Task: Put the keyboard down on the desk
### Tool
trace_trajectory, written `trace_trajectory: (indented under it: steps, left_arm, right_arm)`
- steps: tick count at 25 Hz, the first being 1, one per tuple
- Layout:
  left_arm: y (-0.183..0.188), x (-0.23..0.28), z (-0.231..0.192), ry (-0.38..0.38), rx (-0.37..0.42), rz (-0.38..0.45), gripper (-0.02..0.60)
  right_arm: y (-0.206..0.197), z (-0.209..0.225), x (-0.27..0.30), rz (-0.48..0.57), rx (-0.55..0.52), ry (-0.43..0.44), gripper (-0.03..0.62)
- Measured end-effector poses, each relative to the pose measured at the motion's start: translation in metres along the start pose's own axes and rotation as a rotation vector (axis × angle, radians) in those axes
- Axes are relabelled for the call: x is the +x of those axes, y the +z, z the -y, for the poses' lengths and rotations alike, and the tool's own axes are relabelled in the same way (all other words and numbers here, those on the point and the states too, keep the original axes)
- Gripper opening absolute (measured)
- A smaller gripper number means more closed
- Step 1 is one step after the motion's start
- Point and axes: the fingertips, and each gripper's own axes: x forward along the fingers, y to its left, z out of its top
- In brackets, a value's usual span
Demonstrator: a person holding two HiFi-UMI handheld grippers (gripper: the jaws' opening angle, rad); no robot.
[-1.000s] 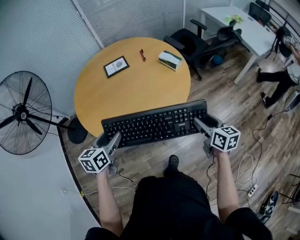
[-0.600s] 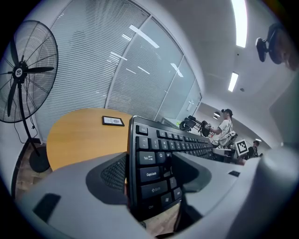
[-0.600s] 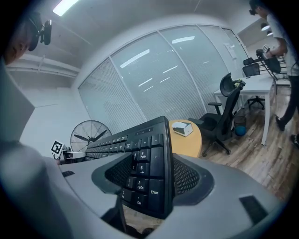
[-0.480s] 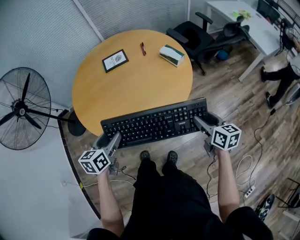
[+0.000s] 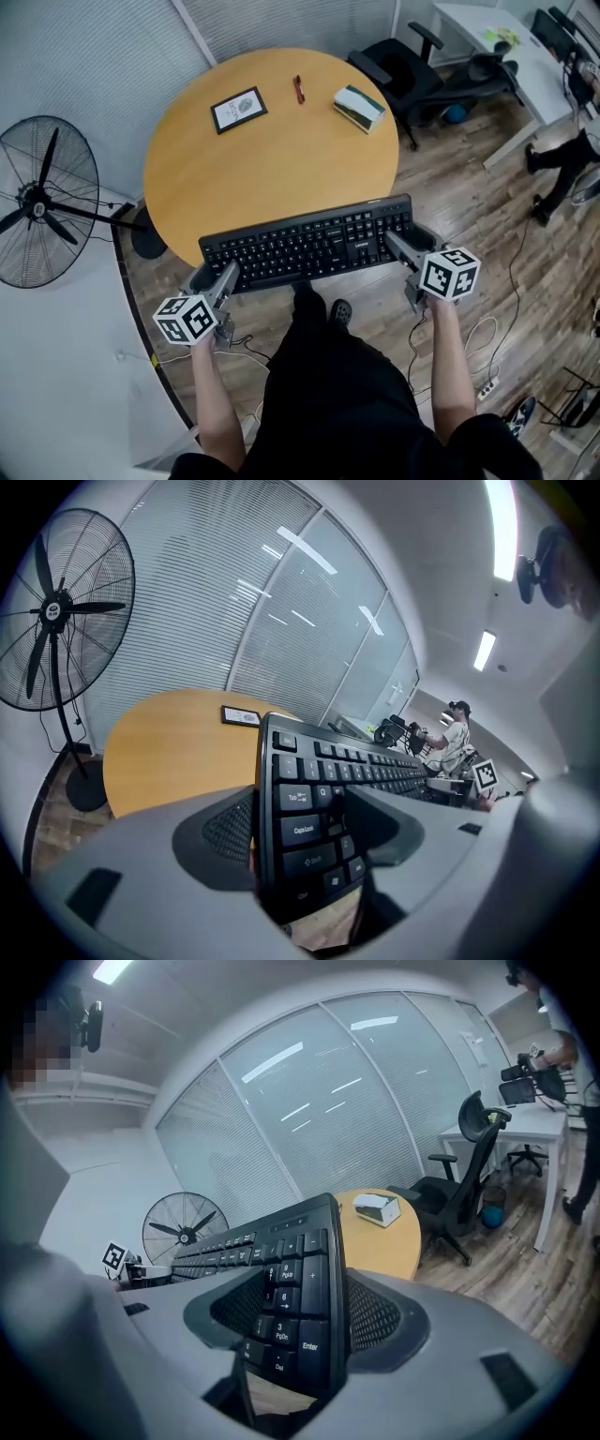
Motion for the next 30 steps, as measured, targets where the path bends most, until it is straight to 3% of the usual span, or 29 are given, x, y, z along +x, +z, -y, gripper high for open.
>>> trace_trajectory:
  steps: [12, 18, 24, 30]
  left_arm:
    - [0.068, 0.069, -0.057, -0.087, -0.023, 0.006, 0.270]
    - [0.077, 0.086, -0.073, -0.111, -0.013, -0.027, 0.272]
    - [0.101, 0.118, -0.127, -0.153, 0.005, -0.066, 0.273]
    - [0.095, 0.141, -0.138, -0.190, 0.013, -0.134, 0.273]
  right_arm:
    - [0.066, 0.000, 0.069, -0.001, -0.035, -0.083, 0.262]
    - [0.064, 0.000, 0.081, -0.005, 0.008, -0.120, 0.262]
    - [0.061, -0.010, 0.133, -0.004, 0.059, -0.167, 0.262]
    - [0.043, -0.004, 0.138, -0.033, 0.121, -0.217, 0.261]
